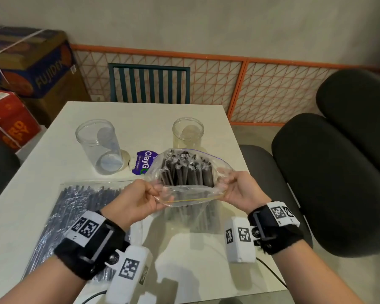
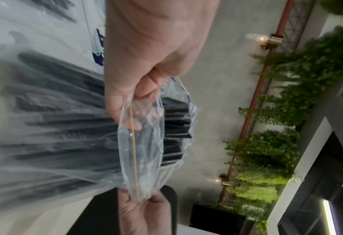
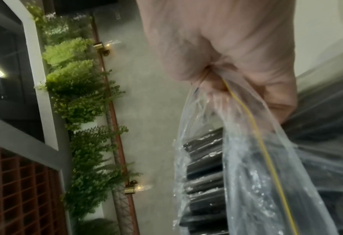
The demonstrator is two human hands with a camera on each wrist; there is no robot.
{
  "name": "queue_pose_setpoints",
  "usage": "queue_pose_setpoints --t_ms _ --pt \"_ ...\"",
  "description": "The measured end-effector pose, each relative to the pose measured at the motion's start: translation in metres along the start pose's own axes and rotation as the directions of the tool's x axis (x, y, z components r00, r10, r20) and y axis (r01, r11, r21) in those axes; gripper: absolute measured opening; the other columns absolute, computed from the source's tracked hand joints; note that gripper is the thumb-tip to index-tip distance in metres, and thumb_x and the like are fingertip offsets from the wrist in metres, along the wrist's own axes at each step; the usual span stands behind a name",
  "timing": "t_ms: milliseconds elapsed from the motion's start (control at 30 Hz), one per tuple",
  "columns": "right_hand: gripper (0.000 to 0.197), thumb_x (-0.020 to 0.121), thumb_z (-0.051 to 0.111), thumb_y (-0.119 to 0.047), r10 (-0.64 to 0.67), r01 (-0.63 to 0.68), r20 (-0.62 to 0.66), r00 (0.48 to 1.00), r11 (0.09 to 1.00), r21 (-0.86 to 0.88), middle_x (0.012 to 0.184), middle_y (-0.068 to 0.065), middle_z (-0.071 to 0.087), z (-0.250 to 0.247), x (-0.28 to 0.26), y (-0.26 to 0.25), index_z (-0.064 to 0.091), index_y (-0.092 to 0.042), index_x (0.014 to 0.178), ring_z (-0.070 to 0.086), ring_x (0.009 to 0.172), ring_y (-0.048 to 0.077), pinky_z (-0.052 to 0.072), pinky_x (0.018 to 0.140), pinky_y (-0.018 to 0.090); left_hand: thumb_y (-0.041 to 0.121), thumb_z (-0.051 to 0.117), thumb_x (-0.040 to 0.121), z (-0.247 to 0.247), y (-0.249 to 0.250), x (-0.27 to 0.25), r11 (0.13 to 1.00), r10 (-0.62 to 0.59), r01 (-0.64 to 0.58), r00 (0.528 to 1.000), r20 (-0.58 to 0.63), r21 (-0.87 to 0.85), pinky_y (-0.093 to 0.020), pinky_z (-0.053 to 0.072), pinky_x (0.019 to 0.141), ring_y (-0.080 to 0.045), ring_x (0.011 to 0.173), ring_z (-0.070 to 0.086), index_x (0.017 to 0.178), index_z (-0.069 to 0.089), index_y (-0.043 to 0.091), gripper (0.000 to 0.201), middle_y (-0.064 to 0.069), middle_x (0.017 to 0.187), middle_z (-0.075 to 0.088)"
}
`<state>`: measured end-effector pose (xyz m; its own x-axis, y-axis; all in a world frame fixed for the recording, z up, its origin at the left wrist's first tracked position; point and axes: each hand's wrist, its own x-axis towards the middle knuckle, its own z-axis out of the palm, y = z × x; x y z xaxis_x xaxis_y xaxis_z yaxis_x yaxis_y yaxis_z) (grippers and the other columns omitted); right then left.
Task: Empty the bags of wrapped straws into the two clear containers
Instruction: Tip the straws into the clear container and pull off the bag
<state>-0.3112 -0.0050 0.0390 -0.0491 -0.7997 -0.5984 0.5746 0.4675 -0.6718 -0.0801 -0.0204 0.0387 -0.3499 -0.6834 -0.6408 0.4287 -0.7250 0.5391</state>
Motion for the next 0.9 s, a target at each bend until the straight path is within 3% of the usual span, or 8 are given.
queue_pose_setpoints --t_ms 133,267,400,500,600,700,767,900 --pt "0.020 0.085 0.051 -0.029 0.047 -0.009 0.221 0.974 0.985 -0.171 0.060 -0.002 0.031 0.004 -0.010 -0.007 0.060 -0.022 0.101 0.037 0.047 0.013 0.038 0.062 0.029 0.025 0.036 0.089 0.001 0.005 -0.011 0.978 0.097 -0.086 0.994 -0.049 0.191 -0.042 0.058 0.052 -0.020 0.053 0.054 0.084 0.046 0.015 0.014 0.002 0.055 0.042" --pt "0.030 0.092 0.052 -0.039 -0.053 0.133 0.167 0.985 0.845 -0.517 0.058 -0.002 0.026 0.010 -0.017 -0.013 0.060 -0.017 0.073 0.037 0.044 0.010 0.046 0.048 0.023 0.057 0.043 0.089 0.005 0.016 -0.013 0.837 0.266 -0.186 0.960 -0.086 0.515 -0.046 0.058 0.069 -0.025 0.085 0.066 0.113 0.050 0.032 0.034 -0.006 0.104 0.060" --pt "0.050 0.092 0.052 -0.038 -0.131 0.121 0.025 0.991 0.816 -0.566 0.042 -0.003 0.040 0.010 -0.015 -0.014 0.045 -0.017 0.048 0.041 0.037 0.013 0.038 0.046 0.021 0.052 0.047 0.090 0.003 0.018 -0.004 0.866 0.225 -0.130 0.964 -0.143 0.483 -0.038 0.056 0.070 -0.019 0.074 0.064 0.090 0.065 0.023 0.034 -0.001 0.083 0.069" --pt "0.046 0.095 0.047 -0.026 -0.067 0.042 -0.041 0.997 0.890 -0.454 0.036 -0.007 0.041 0.011 -0.011 -0.009 0.037 -0.017 0.051 0.038 0.032 0.010 0.035 0.039 0.018 0.044 0.053 0.089 0.003 0.013 0.002 0.915 0.053 0.018 0.985 -0.164 0.403 -0.036 0.056 0.073 -0.022 0.079 0.065 0.082 0.065 0.023 0.025 -0.003 0.084 0.070" --pt "0.037 0.097 0.045 -0.022 -0.023 -0.003 -0.076 0.997 0.946 -0.325 0.040 -0.005 0.038 0.012 -0.009 0.000 0.039 -0.015 0.061 0.034 0.027 0.007 0.027 0.033 0.013 0.036 0.046 0.095 0.007 0.007 0.007 0.966 -0.001 0.035 0.991 -0.133 0.258 -0.027 0.055 0.045 -0.016 0.050 0.066 0.079 0.061 0.018 0.029 -0.003 0.061 0.069" --pt "0.027 0.090 0.057 -0.036 -0.100 0.042 -0.105 0.989 0.889 -0.456 0.068 0.000 0.053 0.006 -0.013 0.004 0.057 -0.010 0.094 0.056 0.055 0.013 0.047 0.048 0.022 0.028 0.049 0.095 0.010 0.004 0.008 0.990 0.115 -0.105 0.987 -0.113 0.091 -0.028 0.055 0.042 -0.017 0.059 0.064 0.103 0.061 0.013 0.021 -0.006 0.077 0.065" --pt "0.037 0.086 0.062 -0.040 -0.087 0.024 -0.088 0.992 0.834 -0.552 0.087 0.000 0.053 -0.001 -0.014 0.006 0.054 -0.013 0.110 0.054 0.080 0.019 0.052 0.065 0.031 0.027 0.051 0.094 0.010 0.001 0.008 0.980 0.188 -0.180 0.977 -0.100 0.080 -0.031 0.058 0.049 -0.018 0.062 0.065 0.106 0.059 0.013 0.019 -0.008 0.084 0.059" --pt "0.012 0.089 0.054 -0.005 -0.068 0.035 -0.039 0.997 0.829 -0.558 0.092 0.007 0.055 -0.002 -0.016 0.012 0.053 -0.013 0.098 0.055 0.070 0.020 0.055 0.067 0.039 0.023 0.049 0.095 0.012 -0.013 0.008 0.942 0.097 -0.088 0.995 -0.011 0.323 -0.040 0.058 0.066 -0.022 0.081 0.060 0.108 0.052 0.020 0.014 -0.006 0.094 0.058"
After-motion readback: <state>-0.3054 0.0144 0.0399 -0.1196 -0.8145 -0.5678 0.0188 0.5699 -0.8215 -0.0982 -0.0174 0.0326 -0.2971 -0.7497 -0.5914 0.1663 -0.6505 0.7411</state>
